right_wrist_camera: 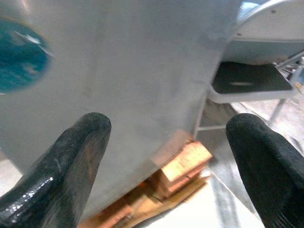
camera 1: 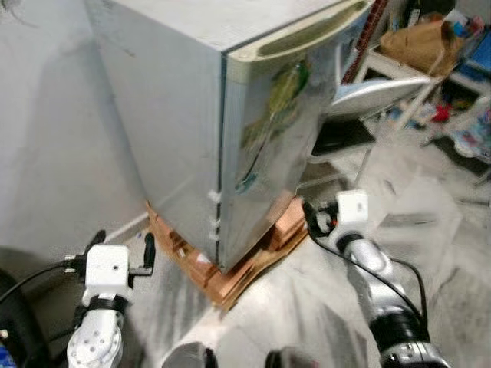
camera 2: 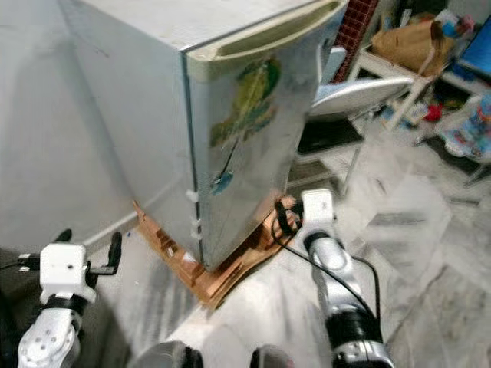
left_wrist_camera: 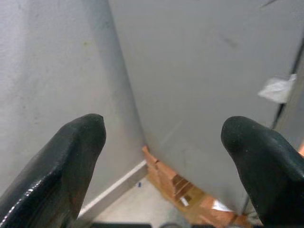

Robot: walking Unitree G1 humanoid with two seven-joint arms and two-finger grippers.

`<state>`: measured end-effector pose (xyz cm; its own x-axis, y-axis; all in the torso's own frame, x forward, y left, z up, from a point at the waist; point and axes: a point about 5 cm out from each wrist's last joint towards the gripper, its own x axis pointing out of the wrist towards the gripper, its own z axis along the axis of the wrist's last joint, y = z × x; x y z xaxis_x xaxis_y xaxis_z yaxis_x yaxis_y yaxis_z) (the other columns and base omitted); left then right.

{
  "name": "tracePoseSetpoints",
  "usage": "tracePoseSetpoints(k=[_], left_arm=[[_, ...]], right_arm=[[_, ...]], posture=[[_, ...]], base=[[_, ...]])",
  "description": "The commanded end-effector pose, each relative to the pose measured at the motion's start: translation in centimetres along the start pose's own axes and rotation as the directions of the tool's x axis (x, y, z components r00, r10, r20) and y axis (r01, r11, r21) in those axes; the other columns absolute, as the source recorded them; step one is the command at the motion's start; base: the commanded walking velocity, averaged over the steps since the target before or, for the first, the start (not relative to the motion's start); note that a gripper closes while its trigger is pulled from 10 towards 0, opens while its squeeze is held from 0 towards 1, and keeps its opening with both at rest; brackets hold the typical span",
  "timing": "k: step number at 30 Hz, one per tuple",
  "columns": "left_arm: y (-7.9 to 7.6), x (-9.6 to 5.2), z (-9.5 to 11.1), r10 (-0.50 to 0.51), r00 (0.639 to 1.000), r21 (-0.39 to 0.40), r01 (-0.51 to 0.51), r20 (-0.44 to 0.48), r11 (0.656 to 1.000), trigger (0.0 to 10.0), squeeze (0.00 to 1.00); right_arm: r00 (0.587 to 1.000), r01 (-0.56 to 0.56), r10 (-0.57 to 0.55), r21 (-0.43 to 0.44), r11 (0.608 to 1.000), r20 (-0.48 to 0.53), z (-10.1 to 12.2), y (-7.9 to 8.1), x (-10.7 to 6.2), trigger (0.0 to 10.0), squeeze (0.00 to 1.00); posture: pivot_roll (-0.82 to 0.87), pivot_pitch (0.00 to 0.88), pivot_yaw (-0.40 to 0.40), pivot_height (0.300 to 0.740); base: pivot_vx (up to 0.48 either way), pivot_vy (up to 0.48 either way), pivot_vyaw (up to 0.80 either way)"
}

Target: Restocking fridge

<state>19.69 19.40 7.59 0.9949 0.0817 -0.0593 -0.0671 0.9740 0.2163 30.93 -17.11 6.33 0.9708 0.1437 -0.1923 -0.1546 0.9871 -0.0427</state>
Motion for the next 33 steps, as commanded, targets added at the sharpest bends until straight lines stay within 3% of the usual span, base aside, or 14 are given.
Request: tracePoseSetpoints(k=[1, 24, 33], left_arm=[[-0.2, 0.0, 0.1, -0.008, 1.0, 0.002, 0.008, 0.008, 1.0, 10.0, 0.0], [-0.5, 0.4, 0.7, -0.039, 0.998, -0.028, 0.04, 0.043, 0.999, 10.0, 0.0], [-0.8, 0.9, 1.1, -0.04, 0.997, -0.047, 0.043, 0.064, 0.998, 10.0, 0.0]], right_arm=[[1.0, 0.019, -0.019, -0.012, 1.0, -0.003, 0.1, -0.7, -0.1, 10.0, 0.0], [1.0, 0.022, -0.022, -0.007, 1.0, -0.003, 0.1, -0.7, -0.2, 10.0, 0.0], [1.0, 0.023, -0.023, -0.01, 1.0, 0.0, 0.1, -0.7, -0.3, 10.0, 0.0]], posture=[[0.08, 0.084, -0.037, 0.74], [0.08, 0.099, -0.034, 0.74], [0.07, 0.099, -0.03, 0.74]], base=[[0.0, 0.0, 0.0], [0.0, 0.0, -0.68], [0.0, 0.0, 0.0]])
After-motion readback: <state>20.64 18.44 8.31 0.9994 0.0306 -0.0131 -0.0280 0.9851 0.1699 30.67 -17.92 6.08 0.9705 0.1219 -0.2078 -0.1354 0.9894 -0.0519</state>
